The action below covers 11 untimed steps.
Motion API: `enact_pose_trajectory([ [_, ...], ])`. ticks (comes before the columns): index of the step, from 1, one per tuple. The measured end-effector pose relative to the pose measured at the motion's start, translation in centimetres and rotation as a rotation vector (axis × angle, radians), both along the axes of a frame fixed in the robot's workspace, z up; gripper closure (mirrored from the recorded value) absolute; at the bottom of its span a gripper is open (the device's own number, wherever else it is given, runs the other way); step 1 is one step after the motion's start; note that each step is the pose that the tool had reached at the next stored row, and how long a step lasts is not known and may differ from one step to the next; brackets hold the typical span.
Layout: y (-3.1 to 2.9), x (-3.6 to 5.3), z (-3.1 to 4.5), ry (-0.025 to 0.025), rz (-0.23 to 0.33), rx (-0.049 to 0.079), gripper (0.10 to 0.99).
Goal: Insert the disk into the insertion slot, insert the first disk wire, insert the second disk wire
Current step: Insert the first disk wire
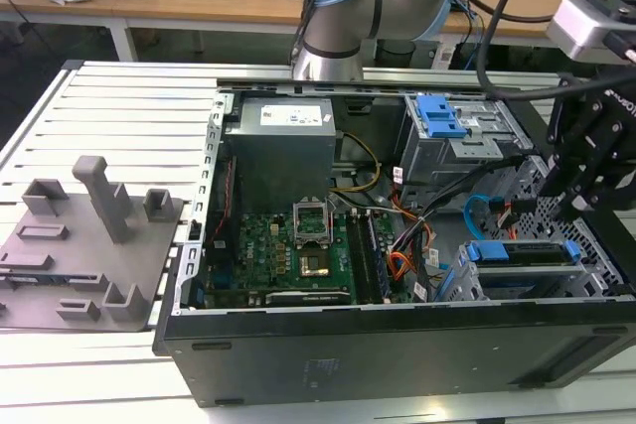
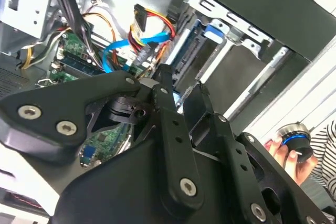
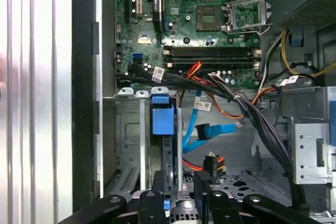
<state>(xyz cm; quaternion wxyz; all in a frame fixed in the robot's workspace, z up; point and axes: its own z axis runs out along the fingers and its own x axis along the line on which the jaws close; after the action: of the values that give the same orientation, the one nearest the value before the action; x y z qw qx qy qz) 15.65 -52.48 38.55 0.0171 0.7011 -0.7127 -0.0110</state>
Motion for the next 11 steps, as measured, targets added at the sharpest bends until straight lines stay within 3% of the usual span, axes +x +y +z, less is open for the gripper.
enact_pose_trajectory([
  [11, 2.71, 0.0, 0.0, 0.0, 0.0, 0.0, 0.725],
])
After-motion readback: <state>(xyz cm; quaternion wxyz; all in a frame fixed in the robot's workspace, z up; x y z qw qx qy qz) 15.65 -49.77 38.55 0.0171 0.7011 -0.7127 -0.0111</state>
